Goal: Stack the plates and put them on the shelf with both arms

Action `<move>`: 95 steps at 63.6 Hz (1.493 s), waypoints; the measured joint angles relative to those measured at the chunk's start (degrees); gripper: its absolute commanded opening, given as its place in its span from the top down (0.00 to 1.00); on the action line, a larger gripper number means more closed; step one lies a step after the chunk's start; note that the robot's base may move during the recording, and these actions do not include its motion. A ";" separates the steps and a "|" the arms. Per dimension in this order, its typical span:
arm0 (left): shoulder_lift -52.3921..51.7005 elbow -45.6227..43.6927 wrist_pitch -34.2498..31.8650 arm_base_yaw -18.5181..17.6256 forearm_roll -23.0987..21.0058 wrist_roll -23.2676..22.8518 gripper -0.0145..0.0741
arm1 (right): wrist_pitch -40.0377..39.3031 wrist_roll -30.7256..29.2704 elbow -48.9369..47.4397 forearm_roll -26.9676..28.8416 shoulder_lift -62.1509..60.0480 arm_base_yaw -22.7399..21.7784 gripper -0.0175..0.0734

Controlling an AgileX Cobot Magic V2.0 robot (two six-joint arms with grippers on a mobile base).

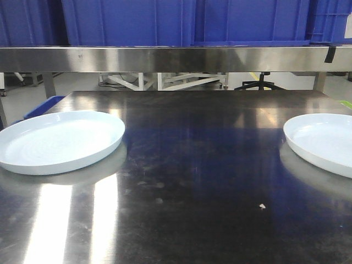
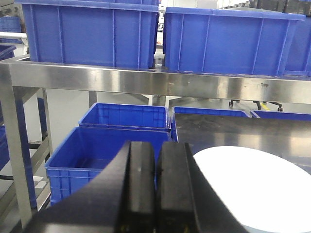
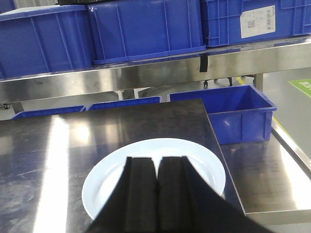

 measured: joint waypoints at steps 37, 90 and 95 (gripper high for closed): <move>40.83 -32.51 13.66 -5.02 -0.62 0.00 0.74 | 0.00 0.00 0.00 0.00 0.00 0.00 0.79; 67.38 -60.73 38.66 -5.02 0.20 3.45 0.74 | 0.00 0.00 0.00 0.00 0.00 0.00 0.79; 67.76 -60.73 38.77 -5.02 -0.01 3.45 0.74 | 0.00 0.00 0.00 0.00 0.00 0.00 0.79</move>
